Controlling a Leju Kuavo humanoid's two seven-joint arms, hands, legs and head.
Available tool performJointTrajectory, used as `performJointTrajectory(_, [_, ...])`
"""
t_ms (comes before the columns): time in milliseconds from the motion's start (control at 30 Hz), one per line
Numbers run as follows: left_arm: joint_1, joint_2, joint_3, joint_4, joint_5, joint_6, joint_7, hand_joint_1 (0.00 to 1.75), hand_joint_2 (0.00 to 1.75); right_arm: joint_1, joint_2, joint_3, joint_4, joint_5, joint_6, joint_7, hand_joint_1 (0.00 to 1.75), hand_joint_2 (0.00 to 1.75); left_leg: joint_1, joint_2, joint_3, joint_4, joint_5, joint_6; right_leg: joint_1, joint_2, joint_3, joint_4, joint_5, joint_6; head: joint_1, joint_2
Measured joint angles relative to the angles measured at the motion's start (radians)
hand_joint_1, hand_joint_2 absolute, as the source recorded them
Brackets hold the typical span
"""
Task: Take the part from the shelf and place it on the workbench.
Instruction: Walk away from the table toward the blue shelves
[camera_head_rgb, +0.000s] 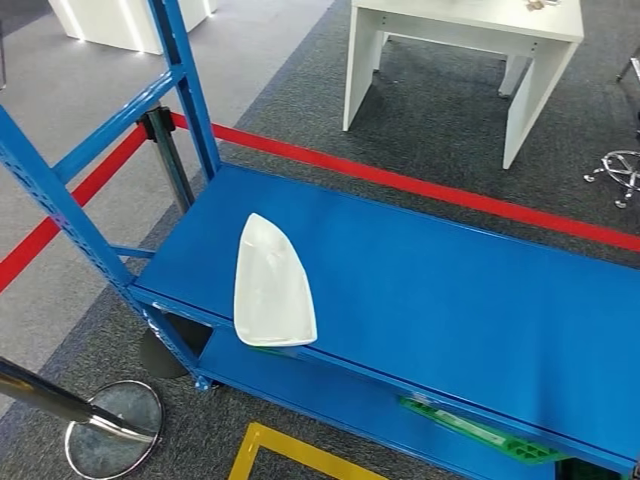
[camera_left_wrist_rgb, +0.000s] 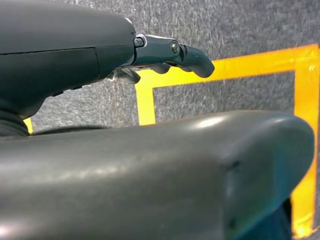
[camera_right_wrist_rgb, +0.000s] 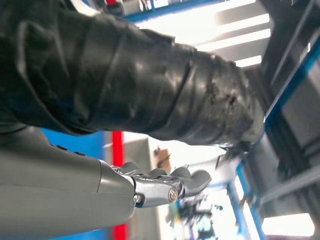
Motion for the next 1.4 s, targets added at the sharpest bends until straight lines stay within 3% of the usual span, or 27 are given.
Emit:
performJointTrajectory(33, [0.002,-0.002,-0.001,-0.001,0.0,0.0,0.001,0.0,0.0,-0.004,0.0,-0.011,0.023,0.0,0.005,0.0,0.0,0.0,-0.001,0.016,-0.001,0.0,-0.001,0.0,-0.002,-0.005,-0.021,0.049,-0.016,0.003,0.001,0.0])
performJointTrajectory(67, [0.003,-0.003,-0.002,-0.001,0.0,0.0,0.001,0.0,0.0,-0.006,0.001,-0.02,0.041,0.0,0.006,0.0,0.0,0.0,-0.002,0.03,-0.001,0.001,-0.002,0.0,-0.003,-0.008,-0.025,0.064,-0.013,0.006,0.001,0.0])
performJointTrajectory(100, [0.003,-0.004,-0.003,-0.002,0.0,0.0,0.001,0.0,0.0,-0.008,0.001,-0.028,0.055,0.0,0.007,0.0,0.0,0.0,-0.002,0.043,0.0,0.001,-0.003,-0.002,-0.004,-0.013,-0.006,0.036,0.009,0.008,0.001,0.0])
performJointTrajectory(167, [0.002,-0.006,-0.006,-0.003,0.0,0.0,0.001,0.0,0.0,-0.013,0.001,-0.041,0.076,0.0,0.009,0.0,0.0,0.0,-0.003,0.065,0.003,0.005,-0.008,-0.01,-0.006,-0.041,0.073,-0.102,0.069,0.008,0.002,0.0])
performJointTrajectory(233, [0.0,-0.008,-0.01,-0.005,0.0,0.0,0.001,0.0,0.0,-0.019,0.001,-0.047,0.091,0.0,0.011,0.0,0.0,0.0,-0.006,0.08,0.007,0.012,-0.015,-0.022,-0.004,-0.064,0.125,-0.199,0.098,-0.004,0.001,0.0])
performJointTrajectory(333, [-0.002,-0.01,-0.012,-0.008,0.0,0.0,0.002,0.0,0.0,-0.02,0.001,-0.057,0.108,0.0,0.013,0.0,0.0,0.0,-0.005,0.094,0.016,0.015,-0.02,-0.04,-0.001,-0.05,0.126,-0.208,0.101,-0.027,0.0,0.0])
performJointTrajectory(367, [-0.003,-0.011,-0.012,-0.009,0.0,0.0,0.001,0.0,0.0,-0.019,0.001,-0.061,0.112,0.0,0.013,-0.001,0.0,0.0,-0.003,0.083,0.016,0.021,-0.028,-0.046,-0.002,-0.042,0.127,-0.209,0.103,-0.033,0.0,0.0])
performJointTrajectory(433, [-0.002,-0.011,-0.013,-0.01,0.0,0.0,0.001,0.0,0.0,-0.022,0.002,-0.066,0.117,-0.001,0.014,-0.001,0.0,0.0,0.001,0.039,-0.008,0.087,-0.078,-0.055,-0.005,-0.025,0.132,-0.212,0.11,-0.046,-0.004,0.0])
performJointTrajectory(467, [-0.001,-0.011,-0.013,-0.011,0.0,0.0,0.001,0.0,0.0,-0.025,0.003,-0.066,0.121,-0.001,0.013,-0.001,0.0,0.0,0.001,0.017,-0.034,0.152,-0.115,-0.056,-0.005,-0.015,0.131,-0.211,0.112,-0.05,-0.006,0.0])
performJointTrajectory(533, [0.002,-0.011,-0.013,-0.013,0.0,-0.004,0.001,0.0,0.0,-0.031,0.004,-0.068,0.136,-0.002,0.009,-0.001,0.0,0.0,0.0,0.001,-0.092,0.282,-0.167,-0.055,-0.001,0.009,0.128,-0.21,0.114,-0.054,-0.009,0.0])
performJointTrajectory(567, [0.003,-0.012,-0.013,-0.017,0.0,-0.008,0.001,0.0,0.0,-0.035,0.004,-0.071,0.151,-0.002,0.007,-0.001,0.0,0.0,-0.001,-0.001,-0.106,0.308,-0.164,-0.052,0.0,0.023,0.127,-0.209,0.115,-0.054,-0.01,0.0])
performJointTrajectory(600, [0.005,-0.015,-0.012,-0.022,0.0,-0.013,0.001,0.0,0.0,-0.041,0.005,-0.078,0.173,-0.003,0.006,-0.001,0.0,0.0,-0.002,-0.004,-0.103,0.292,-0.14,-0.047,0.002,0.037,0.128,-0.209,0.115,-0.055,-0.011,0.0])
performJointTrajectory(633, [0.006,-0.019,-0.012,-0.029,0.0,-0.018,0.001,0.0,0.0,-0.049,0.005,-0.087,0.2,-0.004,0.007,-0.001,0.0,0.0,-0.003,-0.01,-0.083,0.241,-0.1,-0.041,0.004,0.051,0.129,-0.208,0.115,-0.055,-0.011,0.0])
performJointTrajectory(700, [0.009,-0.029,-0.012,-0.049,0.0,-0.03,0.001,0.0,0.0,-0.071,0.005,-0.113,0.261,0.0,0.013,-0.001,0.0,0.0,-0.005,-0.052,-0.032,0.106,-0.028,-0.025,0.006,0.079,0.129,-0.207,0.115,-0.052,-0.011,0.0])
performJointTrajectory(767, [0.013,-0.042,-0.01,-0.073,0.0,-0.042,0.001,0.0,0.0,-0.092,0.006,-0.14,0.319,0.012,0.018,0.0,0.0,0.0,-0.006,-0.087,-0.005,0.033,-0.01,-0.018,0.004,0.102,0.121,-0.204,0.117,-0.044,-0.012,0.0])
performJointTrajectory(800, [0.015,-0.05,-0.008,-0.087,0.0,-0.048,0.001,0.0,0.0,-0.1,0.007,-0.155,0.348,0.017,0.02,0.0,0.0,0.0,-0.008,-0.087,-0.003,0.027,-0.013,-0.017,0.002,0.113,0.114,-0.205,0.12,-0.037,-0.013,0.0])
performJointTrajectory(867, [0.018,-0.069,-0.007,-0.117,0.0,-0.059,0.002,0.0,0.0,-0.111,0.007,-0.187,0.404,0.02,0.023,0.0,0.0,0.0,-0.008,-0.066,0.001,0.014,-0.007,-0.014,-0.003,0.123,0.102,-0.206,0.124,-0.024,-0.015,0.0])
performJointTrajectory(933, [0.018,-0.09,-0.006,-0.146,0.0,-0.067,0.002,0.0,0.0,-0.124,0.008,-0.22,0.453,0.017,0.024,-0.001,0.0,0.0,-0.004,-0.041,0.005,-0.004,0.003,-0.006,0.0,0.078,0.078,-0.169,0.096,-0.014,-0.007,0.0])
performJointTrajectory(1000, [0.021,-0.103,-0.001,-0.166,0.0,-0.072,0.002,0.0,0.0,-0.14,0.009,-0.241,0.488,0.012,0.015,0.001,0.0,0.0,-0.004,-0.013,0.005,-0.011,0.007,-0.002,0.002,0.015,0.026,-0.06,0.03,-0.005,0.006,0.0])
performJointTrajectory(1067, [0.026,-0.112,0.01,-0.179,0.0,-0.072,0.003,0.0,0.0,-0.16,0.009,-0.26,0.541,0.037,-0.015,0.032,0.0,0.0,-0.006,0.021,0.003,-0.01,0.006,-0.001,0.0,-0.005,-0.021,0.043,-0.013,0.002,0.01,0.0])
performJointTrajectory(1100, [0.027,-0.115,0.015,-0.184,0.001,-0.07,0.002,0.0,0.0,-0.17,0.009,-0.274,0.577,0.07,-0.034,0.066,0.0,0.0,-0.007,0.036,0.003,-0.01,0.005,-0.001,-0.002,-0.009,-0.023,0.054,-0.009,0.004,0.01,0.0])
performJointTrajectory(1133, [0.028,-0.119,0.02,-0.188,0.001,-0.069,0.001,0.0,0.0,-0.183,0.009,-0.294,0.619,0.123,-0.055,0.114,0.0,0.0,-0.006,0.046,0.003,-0.009,0.004,-0.004,-0.003,-0.012,-0.001,0.021,0.015,0.006,0.011,0.0])
performJointTrajectory(1233, [0.027,-0.128,0.033,-0.196,0.003,-0.067,-0.008,0.0,0.0,-0.223,0.009,-0.392,0.756,0.361,-0.112,0.267,0.0,0.0,-0.008,0.061,0.005,0.0,-0.004,-0.018,-0.006,-0.027,0.115,-0.175,0.09,-0.001,0.012,0.0])
performJointTrajectory(1300, [0.029,-0.129,0.04,-0.205,0.004,-0.073,-0.016,0.0,0.0,-0.25,0.008,-0.466,0.851,0.529,-0.167,0.32,0.0,0.0,-0.012,0.063,0.006,0.009,-0.012,-0.023,-0.005,-0.031,0.138,-0.216,0.096,-0.013,0.008,0.0])
performJointTrajectory(1400, [0.022,-0.117,0.059,-0.215,0.032,-0.079,-0.019,0.0,0.0,-0.29,-0.007,-0.564,0.987,0.821,-0.323,0.386,0.0,0.0,-0.013,0.06,0.007,0.012,-0.011,0.012,-0.003,-0.034,0.141,-0.216,0.099,-0.02,0.004,0.0])
